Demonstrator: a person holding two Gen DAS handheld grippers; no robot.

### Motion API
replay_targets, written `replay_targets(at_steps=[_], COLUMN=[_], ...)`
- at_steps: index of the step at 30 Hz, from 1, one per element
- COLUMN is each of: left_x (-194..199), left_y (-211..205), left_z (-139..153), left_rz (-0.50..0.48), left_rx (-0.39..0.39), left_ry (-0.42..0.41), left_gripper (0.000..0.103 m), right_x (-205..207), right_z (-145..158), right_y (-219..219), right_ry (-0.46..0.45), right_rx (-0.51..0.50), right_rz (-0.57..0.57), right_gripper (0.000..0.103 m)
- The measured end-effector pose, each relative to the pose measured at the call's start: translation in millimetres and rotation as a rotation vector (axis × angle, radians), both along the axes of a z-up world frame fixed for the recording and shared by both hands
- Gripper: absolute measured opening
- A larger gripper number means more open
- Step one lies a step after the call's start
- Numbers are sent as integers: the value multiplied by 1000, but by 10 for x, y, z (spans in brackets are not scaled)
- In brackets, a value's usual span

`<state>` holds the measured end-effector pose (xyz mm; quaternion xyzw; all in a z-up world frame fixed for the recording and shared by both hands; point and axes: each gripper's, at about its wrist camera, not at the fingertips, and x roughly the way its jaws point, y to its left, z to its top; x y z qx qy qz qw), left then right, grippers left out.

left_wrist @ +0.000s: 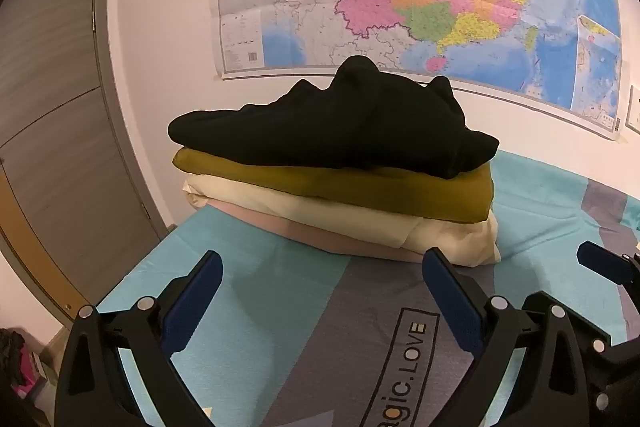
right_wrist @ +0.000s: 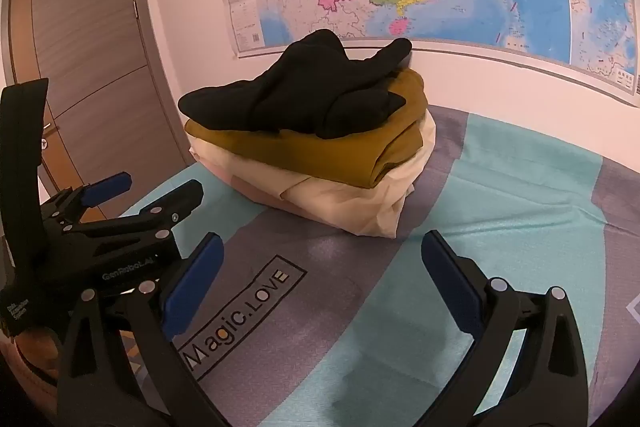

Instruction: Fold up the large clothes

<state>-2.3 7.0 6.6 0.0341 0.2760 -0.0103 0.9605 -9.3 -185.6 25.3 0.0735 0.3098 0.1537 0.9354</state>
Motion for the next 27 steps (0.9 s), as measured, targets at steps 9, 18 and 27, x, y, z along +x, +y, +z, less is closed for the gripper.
replay_targets(at_steps=[9,18,27], left_x=[9,-12,-17], left_y=[3,18,57], left_z=[9,17,29], left_rz=[-3,-2,-1], left_rx=[-6,-8,-13], left_ry=[4,-1,-6], left_gripper=[97,97,97], right_x=[12,5,-27], right_z=[28,32,42], right_y=[28,4,31], right_ry=[-4,-12,-18], right_rx=[-7,1,0], right_rz=[-4,-3,4], right_gripper=[98,98,98])
